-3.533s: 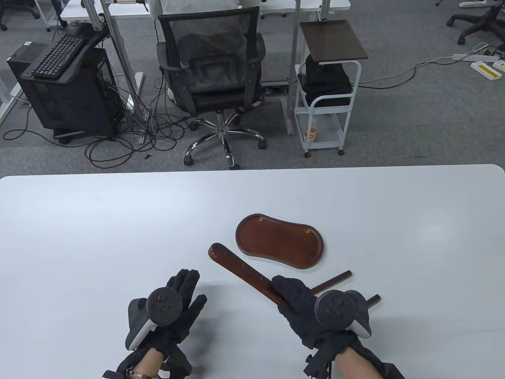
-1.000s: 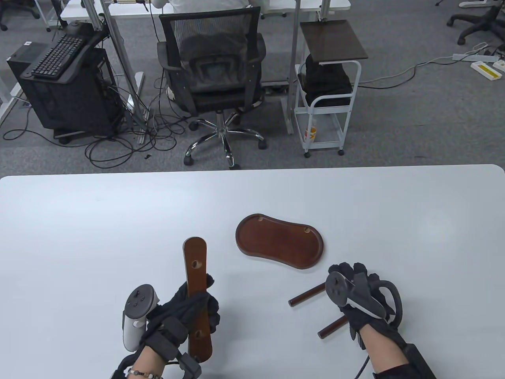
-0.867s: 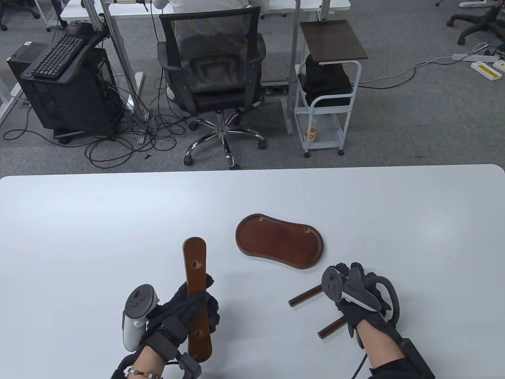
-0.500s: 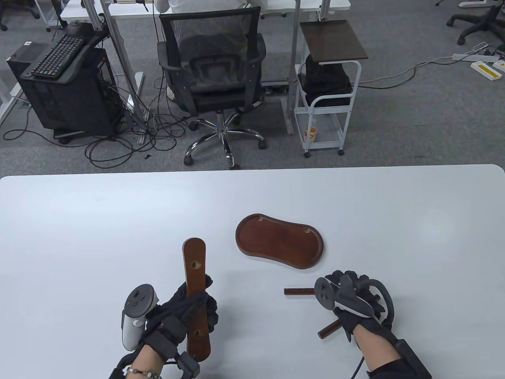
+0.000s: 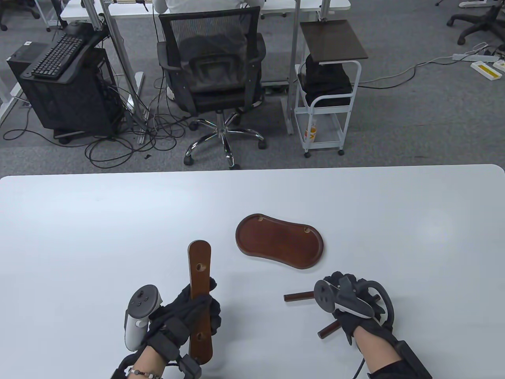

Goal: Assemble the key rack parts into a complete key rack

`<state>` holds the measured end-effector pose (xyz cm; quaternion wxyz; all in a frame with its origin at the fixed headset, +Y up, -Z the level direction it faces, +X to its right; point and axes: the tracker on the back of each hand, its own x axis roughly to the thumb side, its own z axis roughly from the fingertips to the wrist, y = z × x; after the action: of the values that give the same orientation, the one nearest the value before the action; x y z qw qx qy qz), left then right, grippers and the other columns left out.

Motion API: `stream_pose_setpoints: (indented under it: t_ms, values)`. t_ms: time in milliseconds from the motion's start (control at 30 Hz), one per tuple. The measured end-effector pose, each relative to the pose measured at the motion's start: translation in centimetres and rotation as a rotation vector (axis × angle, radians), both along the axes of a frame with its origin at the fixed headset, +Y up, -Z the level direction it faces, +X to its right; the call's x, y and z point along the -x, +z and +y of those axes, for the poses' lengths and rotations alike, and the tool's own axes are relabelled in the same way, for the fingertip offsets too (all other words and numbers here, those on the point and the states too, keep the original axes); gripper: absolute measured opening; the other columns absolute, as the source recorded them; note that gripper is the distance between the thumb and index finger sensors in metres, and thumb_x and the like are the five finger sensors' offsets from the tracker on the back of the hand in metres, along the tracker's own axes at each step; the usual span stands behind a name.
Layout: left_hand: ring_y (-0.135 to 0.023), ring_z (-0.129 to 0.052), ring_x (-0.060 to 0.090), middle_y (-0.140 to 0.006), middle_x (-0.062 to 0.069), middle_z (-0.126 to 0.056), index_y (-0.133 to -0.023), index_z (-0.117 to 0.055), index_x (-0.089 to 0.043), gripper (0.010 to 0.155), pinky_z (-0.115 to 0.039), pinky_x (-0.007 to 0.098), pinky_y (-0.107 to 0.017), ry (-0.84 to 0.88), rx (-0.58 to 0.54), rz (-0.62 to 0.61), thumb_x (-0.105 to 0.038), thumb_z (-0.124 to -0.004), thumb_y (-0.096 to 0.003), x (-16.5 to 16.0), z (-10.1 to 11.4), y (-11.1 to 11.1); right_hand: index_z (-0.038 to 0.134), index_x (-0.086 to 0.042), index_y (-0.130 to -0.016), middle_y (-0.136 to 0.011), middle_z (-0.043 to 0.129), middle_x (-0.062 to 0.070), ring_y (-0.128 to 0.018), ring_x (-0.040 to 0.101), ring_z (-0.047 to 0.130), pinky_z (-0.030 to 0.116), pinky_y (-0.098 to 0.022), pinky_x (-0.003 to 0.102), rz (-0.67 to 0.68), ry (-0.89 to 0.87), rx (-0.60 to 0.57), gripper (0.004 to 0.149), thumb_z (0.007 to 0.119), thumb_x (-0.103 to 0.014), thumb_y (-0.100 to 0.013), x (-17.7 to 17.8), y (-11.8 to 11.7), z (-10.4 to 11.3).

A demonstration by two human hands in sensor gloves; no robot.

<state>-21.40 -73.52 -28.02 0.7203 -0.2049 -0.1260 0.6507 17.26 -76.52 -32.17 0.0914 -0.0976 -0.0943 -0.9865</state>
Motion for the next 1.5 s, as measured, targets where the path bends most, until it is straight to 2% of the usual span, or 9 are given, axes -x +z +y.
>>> stream_pose_setpoints:
  t_ms: [200,400,433,567,700,933,1033,1300,1500]
  values:
    - [-0.066,-0.102,0.021,-0.086,0.0,-0.086,-0.11,-0.047,-0.028,0.055,-0.089,0.046,-0.049,-0.007,-0.004,0.0,-0.047,-0.065,-0.0608,0.0,-0.1,0.0,0.061,-0.015,-0.102,-0.104,0.071,0.017,-0.095,0.047,0.066,0.061,-0.062,0.07,0.023,-0.048,-0.067,0.047,0.064,-0.023,-0.056,0.0,0.6,1.2]
    - [-0.066,-0.102,0.021,-0.085,0.0,-0.086,-0.11,-0.047,-0.028,0.055,-0.089,0.046,-0.048,-0.023,-0.013,-0.006,-0.047,-0.065,-0.0606,0.0,-0.2,-0.1,0.057,-0.013,-0.103,-0.1,0.068,0.019,-0.094,0.049,0.062,0.06,-0.061,0.073,0.041,-0.187,-0.141,0.048,0.06,-0.023,-0.056,0.2,1.5,2.7]
    - [-0.066,-0.102,0.021,-0.085,0.0,-0.086,-0.11,-0.047,-0.028,0.055,-0.089,0.046,-0.049,-0.026,-0.014,-0.007,-0.047,-0.065,-0.0606,0.0,-0.3,0.0,0.058,-0.012,-0.102,-0.098,0.068,0.02,-0.091,0.049,0.064,0.062,-0.059,0.072,0.058,-0.239,-0.197,0.047,0.061,-0.023,-0.056,0.3,1.8,3.0]
    - [-0.066,-0.102,0.021,-0.086,-0.003,-0.086,-0.11,-0.047,-0.028,0.056,-0.089,0.046,-0.049,-0.032,-0.006,-0.01,-0.047,-0.065,-0.0606,0.0,-0.5,0.0,0.059,-0.012,-0.102,-0.094,0.069,0.02,-0.085,0.049,0.067,0.072,-0.053,0.063,0.078,-0.332,-0.275,0.047,0.061,-0.023,-0.056,0.4,2.5,4.1]
    - [-0.066,-0.102,0.021,-0.086,-0.003,-0.086,-0.11,-0.047,-0.028,0.056,-0.089,0.046,-0.049,-0.044,-0.001,-0.012,-0.047,-0.065,-0.0606,-0.1,-0.6,0.0,0.06,-0.013,-0.102,-0.092,0.072,0.02,-0.078,0.046,0.072,0.076,-0.048,0.056,0.104,-0.43,-0.309,0.047,0.062,-0.025,-0.056,0.6,3.1,4.8]
    - [-0.066,-0.102,0.021,-0.086,-0.003,-0.086,-0.11,-0.047,-0.028,0.055,-0.089,0.046,-0.049,-0.067,0.009,-0.009,-0.047,-0.065,-0.0607,-0.2,-0.8,0.0,0.068,-0.015,-0.099,-0.083,0.081,0.018,-0.057,0.038,0.083,0.083,-0.029,0.037,0.126,-0.645,-0.374,0.046,0.067,-0.029,-0.055,0.9,3.9,6.0]
    - [-0.066,-0.102,0.021,-0.086,-0.002,-0.086,-0.11,-0.047,-0.028,0.055,-0.089,0.046,-0.049,-0.077,0.009,-0.013,-0.047,-0.065,-0.0607,-0.2,-0.8,0.0,0.071,-0.013,-0.097,-0.082,0.082,0.018,-0.056,0.036,0.084,0.084,-0.025,0.033,0.146,-0.751,-0.421,0.046,0.07,-0.03,-0.055,0.9,4.2,6.3]
    - [-0.066,-0.101,0.023,-0.086,-0.002,-0.086,-0.11,-0.047,-0.027,0.056,-0.089,0.046,-0.049,-0.093,0.012,-0.02,-0.047,-0.065,-0.0607,-0.4,-1.0,0.0,0.071,-0.012,-0.097,-0.084,0.082,0.017,-0.059,0.036,0.085,0.088,-0.026,0.03,0.188,-0.886,-0.386,0.047,0.075,-0.027,-0.052,1.4,4.6,6.5]
    - [-0.066,-0.101,0.023,-0.086,-0.002,-0.086,-0.11,-0.047,-0.027,0.056,-0.089,0.046,-0.049,-0.095,0.006,-0.021,-0.047,-0.065,-0.0606,-0.4,-1.0,0.0,0.066,-0.01,-0.101,-0.089,0.078,0.021,-0.064,0.038,0.083,0.09,-0.032,0.032,0.189,-1.02,-0.307,0.052,0.078,-0.015,-0.051,1.8,4.7,6.6]
